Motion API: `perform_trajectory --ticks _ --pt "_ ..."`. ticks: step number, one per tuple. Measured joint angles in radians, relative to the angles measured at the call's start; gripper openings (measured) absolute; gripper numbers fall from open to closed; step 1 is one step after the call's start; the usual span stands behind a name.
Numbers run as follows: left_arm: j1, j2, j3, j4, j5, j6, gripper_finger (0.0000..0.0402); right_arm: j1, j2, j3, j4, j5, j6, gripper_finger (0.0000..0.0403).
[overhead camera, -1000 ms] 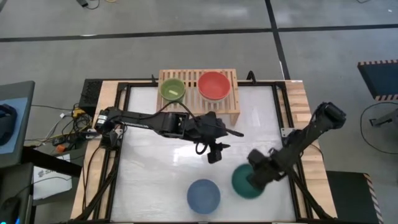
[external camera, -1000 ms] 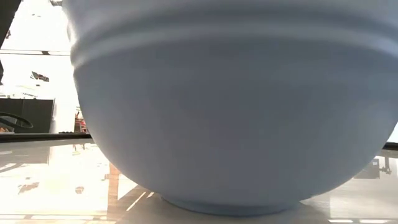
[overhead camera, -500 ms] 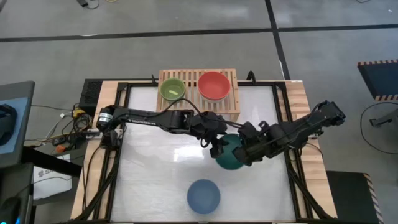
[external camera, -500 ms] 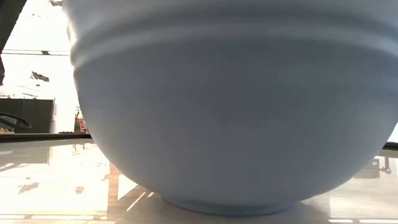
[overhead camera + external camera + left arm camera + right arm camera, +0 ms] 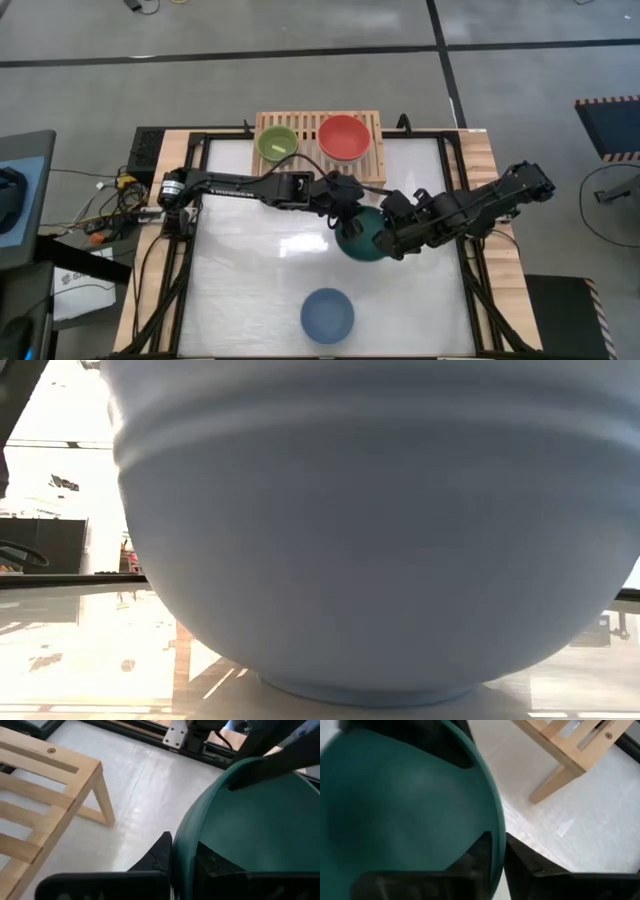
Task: Place and stack bowls onto a shelf
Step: Stack the green bowl on top of the orange bowl
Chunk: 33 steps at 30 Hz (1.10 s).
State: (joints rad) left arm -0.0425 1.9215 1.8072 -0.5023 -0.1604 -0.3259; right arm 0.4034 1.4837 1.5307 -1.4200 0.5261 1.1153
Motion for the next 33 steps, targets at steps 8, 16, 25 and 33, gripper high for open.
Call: perform_trajectory --ticks 8,16,25,33 --pt "0.055 -0.004 0.065 -0.042 0.056 0.040 0.0002 0.000 0.000 0.141 -0.090 0.022 -0.008 0.0180" --pt "0.182 -0.005 0.246 -0.175 0.009 0.123 0.0001 -0.023 -0.063 0.226 -0.138 0.086 0.010 0.0259" --pt "0.399 -0.014 0.377 -0.258 -0.006 0.146 0.0000 -0.042 -0.107 0.224 -0.133 0.096 0.011 0.0260" --pt "0.491 -0.008 0.333 -0.269 0.021 0.146 0.0004 -0.081 -0.077 0.182 -0.094 0.093 -0.004 0.0260"
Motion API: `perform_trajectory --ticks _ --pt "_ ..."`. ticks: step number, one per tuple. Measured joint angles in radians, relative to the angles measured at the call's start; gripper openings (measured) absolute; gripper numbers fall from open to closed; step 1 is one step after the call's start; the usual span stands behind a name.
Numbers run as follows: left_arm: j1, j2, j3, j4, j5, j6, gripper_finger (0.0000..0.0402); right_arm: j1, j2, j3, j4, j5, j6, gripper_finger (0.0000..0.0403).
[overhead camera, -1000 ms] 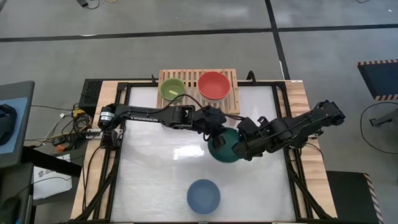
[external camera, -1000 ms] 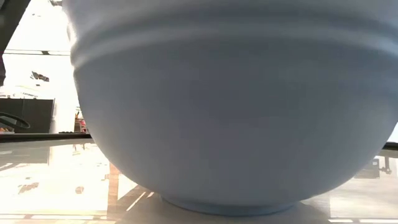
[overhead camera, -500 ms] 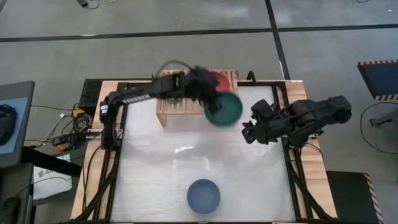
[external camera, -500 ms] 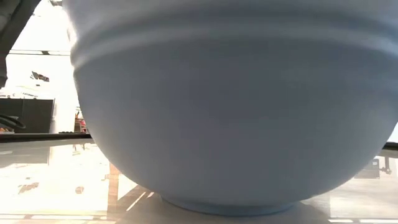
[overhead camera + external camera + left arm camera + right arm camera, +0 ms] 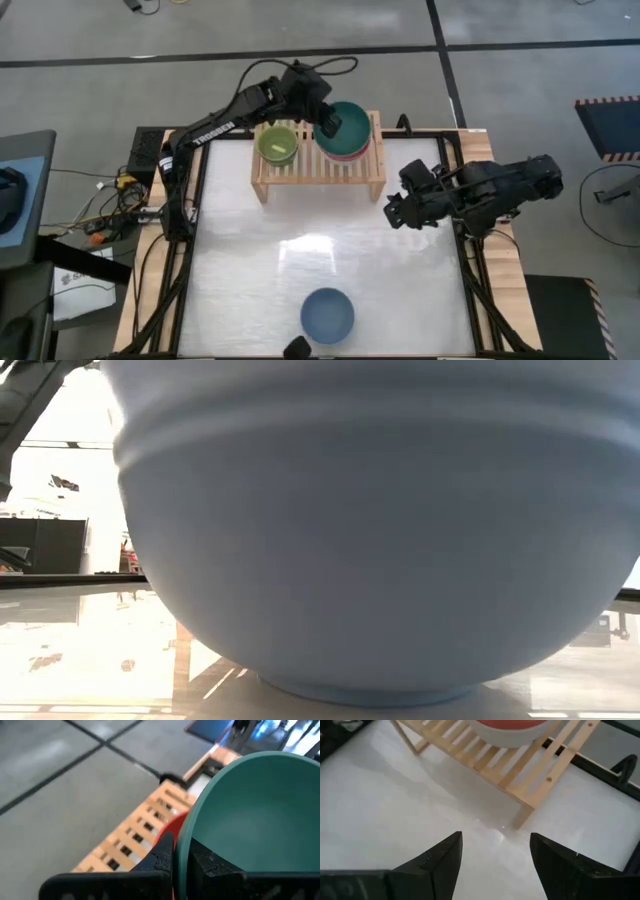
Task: Place and stack bowls onto a shelf
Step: Stack the green bowl on top of the orange bowl
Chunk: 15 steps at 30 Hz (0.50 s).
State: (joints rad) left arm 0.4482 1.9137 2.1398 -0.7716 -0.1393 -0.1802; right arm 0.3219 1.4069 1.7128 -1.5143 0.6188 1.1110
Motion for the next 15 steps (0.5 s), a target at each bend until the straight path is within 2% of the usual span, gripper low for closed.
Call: perform_trajectory --ticks 8,12,15 --pt "0.031 0.006 -0.078 0.071 0.047 -0.007 0.0041 -0.032 0.009 -0.069 0.078 -0.062 -0.009 0.0260" --pt "0.035 0.016 -0.086 0.078 0.054 -0.017 0.0076 -0.032 0.007 -0.084 0.122 -0.070 -0.013 0.0260" --pt "0.035 0.013 -0.082 0.094 0.055 -0.018 0.0109 -0.032 0.008 -0.125 0.183 -0.113 -0.018 0.0260"
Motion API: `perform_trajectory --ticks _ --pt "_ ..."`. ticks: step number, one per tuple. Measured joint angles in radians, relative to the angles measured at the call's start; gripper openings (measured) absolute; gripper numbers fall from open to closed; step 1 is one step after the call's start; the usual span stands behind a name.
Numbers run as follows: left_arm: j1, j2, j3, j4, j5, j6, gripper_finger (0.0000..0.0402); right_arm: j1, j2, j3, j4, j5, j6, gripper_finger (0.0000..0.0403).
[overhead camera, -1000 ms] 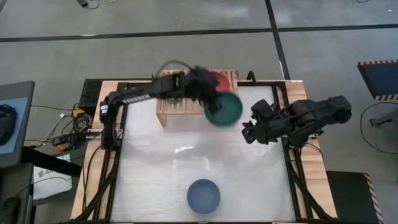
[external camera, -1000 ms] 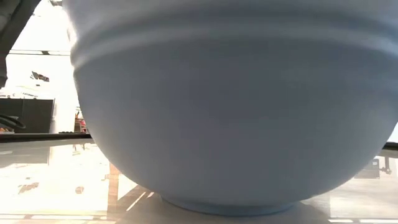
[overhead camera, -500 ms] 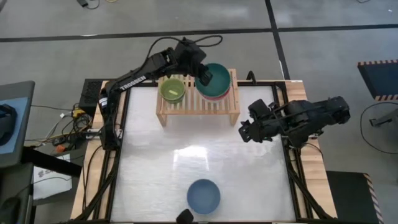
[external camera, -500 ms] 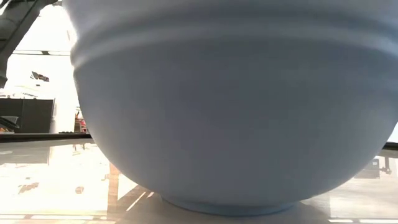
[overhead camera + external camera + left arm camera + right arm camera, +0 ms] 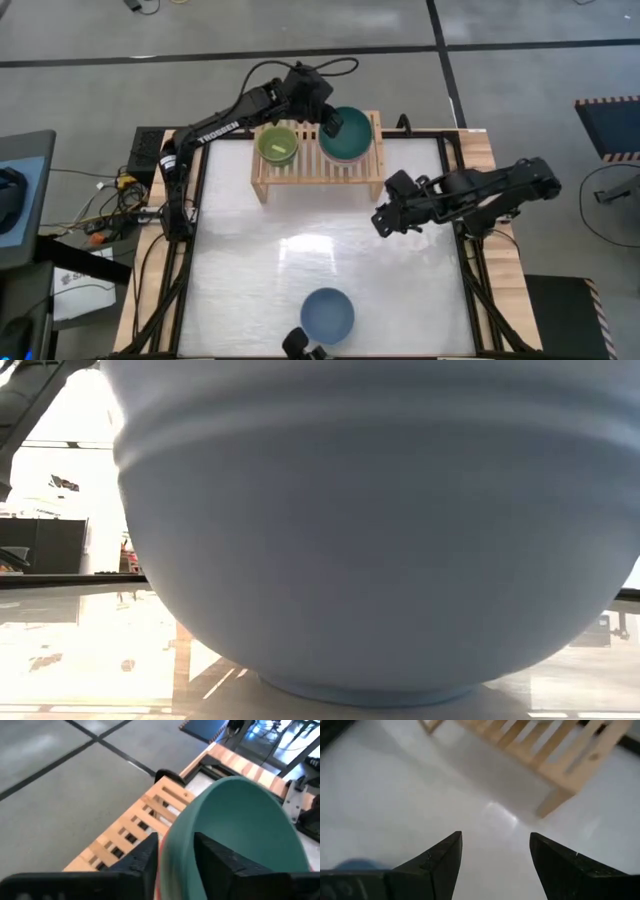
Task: Place and stack bowls onto a shelf
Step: Stack the green bowl on top of the orange bowl, then stack the blue bowl on top of the green bowl
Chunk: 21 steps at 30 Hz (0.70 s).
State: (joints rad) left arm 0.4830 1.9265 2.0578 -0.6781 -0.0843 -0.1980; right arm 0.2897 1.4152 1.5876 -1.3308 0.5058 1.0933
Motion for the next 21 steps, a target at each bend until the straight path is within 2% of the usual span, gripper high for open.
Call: perform_trajectory --ticks 2,6,9,12,21 --pt "0.007 -0.001 0.015 -0.027 -0.002 -0.006 0.0131 -0.001 0.000 -0.042 0.055 -0.049 -0.025 0.0260" --pt "0.015 -0.005 0.090 -0.109 -0.007 -0.007 0.0169 -0.001 0.001 -0.162 0.287 -0.147 -0.070 0.0260" --pt "0.016 -0.009 0.113 -0.143 -0.033 -0.010 0.0186 0.007 0.001 -0.225 0.404 -0.183 -0.064 0.0260" --pt "0.020 0.001 0.112 -0.150 -0.065 -0.007 0.0189 0.021 0.001 -0.253 0.426 -0.189 -0.028 0.0260" --pt "0.022 0.043 0.111 -0.163 -0.043 -0.023 0.0183 0.085 0.000 -0.266 0.426 -0.155 0.075 0.0260"
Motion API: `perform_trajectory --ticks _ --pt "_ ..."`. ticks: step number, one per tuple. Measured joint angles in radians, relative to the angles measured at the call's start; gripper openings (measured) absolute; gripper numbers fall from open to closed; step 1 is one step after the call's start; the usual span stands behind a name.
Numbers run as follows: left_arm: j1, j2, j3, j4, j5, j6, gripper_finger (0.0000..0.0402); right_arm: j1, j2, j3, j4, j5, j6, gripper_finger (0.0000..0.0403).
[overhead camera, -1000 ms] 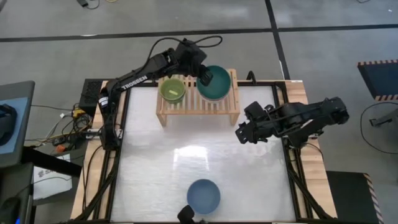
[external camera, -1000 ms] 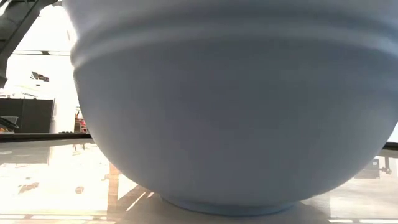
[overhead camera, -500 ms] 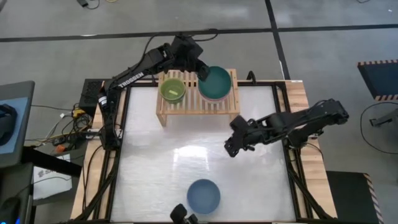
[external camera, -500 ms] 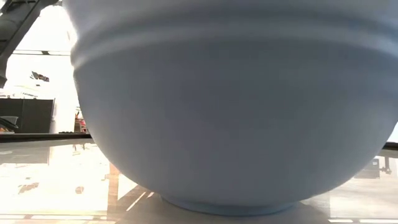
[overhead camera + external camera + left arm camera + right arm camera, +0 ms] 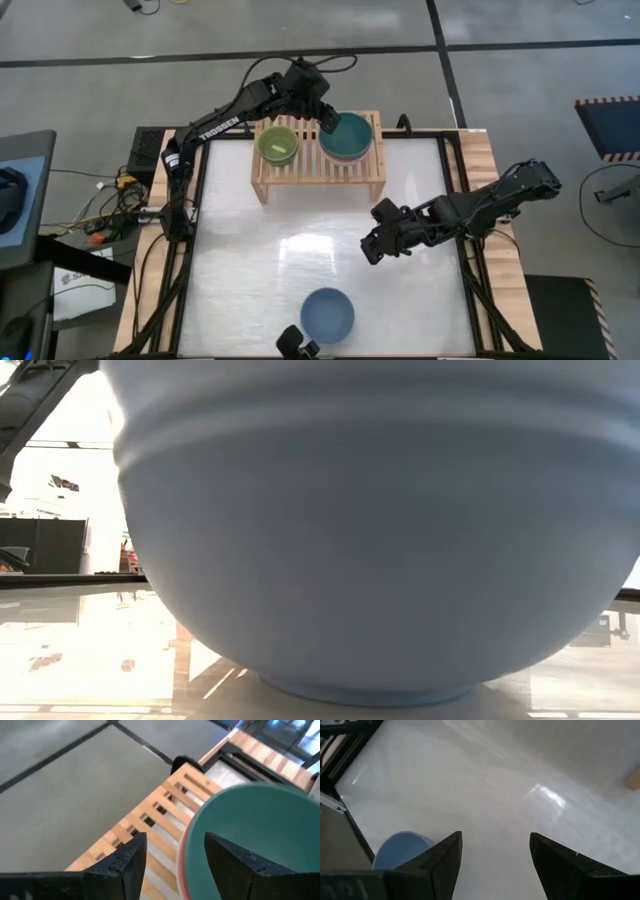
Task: Place and stack bowls onto a shelf
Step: Stack the blue bowl on top of the green bowl
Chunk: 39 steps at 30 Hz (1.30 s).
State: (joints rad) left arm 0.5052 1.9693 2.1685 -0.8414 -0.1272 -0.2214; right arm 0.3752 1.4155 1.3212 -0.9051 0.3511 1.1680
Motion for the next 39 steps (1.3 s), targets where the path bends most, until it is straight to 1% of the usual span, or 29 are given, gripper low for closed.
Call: perform_trajectory --ticks 2,5,7,11,15,18,20,24,27,30,32,35,37,39 --pt "-0.003 -0.004 0.002 0.003 0.001 0.000 0.0183 0.016 0.000 0.000 0.000 0.014 0.008 0.0260" --pt "-0.003 -0.028 0.032 -0.040 0.014 0.009 0.0183 0.027 0.020 0.001 0.014 0.021 0.002 0.0260" --pt "-0.013 -0.065 0.058 -0.056 0.015 0.038 0.0183 0.027 0.050 0.001 0.036 0.008 -0.039 0.0260" --pt "-0.065 -0.147 0.082 -0.147 0.037 0.112 0.0183 0.022 0.153 0.000 0.173 -0.107 -0.171 0.0260" --pt "-0.169 -0.212 0.076 -0.243 0.061 0.157 0.0183 0.041 0.263 0.000 0.333 -0.222 -0.277 0.0260" --pt "-0.266 -0.278 0.066 -0.268 0.021 0.158 0.0183 0.056 0.323 0.001 0.397 -0.249 -0.302 0.0260" --pt "-0.338 -0.305 0.067 -0.277 -0.037 0.157 0.0183 0.064 0.360 0.001 0.394 -0.252 -0.301 0.0260" --pt "-0.462 -0.309 0.064 -0.308 -0.129 0.135 0.0183 0.067 0.419 0.000 0.396 -0.272 -0.288 0.0260" --pt "-0.527 -0.311 0.064 -0.357 -0.168 0.132 0.0183 0.068 0.451 0.001 0.442 -0.303 -0.301 0.0260" --pt "-0.566 -0.300 0.065 -0.425 -0.211 0.127 0.0183 0.073 0.485 0.002 0.501 -0.334 -0.310 0.0260" --pt "-0.587 -0.296 0.060 -0.455 -0.216 0.098 0.0183 0.077 0.497 0.001 0.486 -0.335 -0.306 0.0257" --pt "-0.617 -0.308 0.022 -0.441 -0.226 0.070 0.0183 0.077 0.518 0.001 0.470 -0.333 -0.276 0.0232" --pt "-0.637 -0.323 -0.022 -0.447 -0.246 0.066 0.0183 0.076 0.521 0.000 0.456 -0.331 -0.267 0.0197" --pt "-0.648 -0.341 -0.078 -0.437 -0.262 0.061 0.0183 0.076 0.522 0.002 0.460 -0.326 -0.260 0.0150"
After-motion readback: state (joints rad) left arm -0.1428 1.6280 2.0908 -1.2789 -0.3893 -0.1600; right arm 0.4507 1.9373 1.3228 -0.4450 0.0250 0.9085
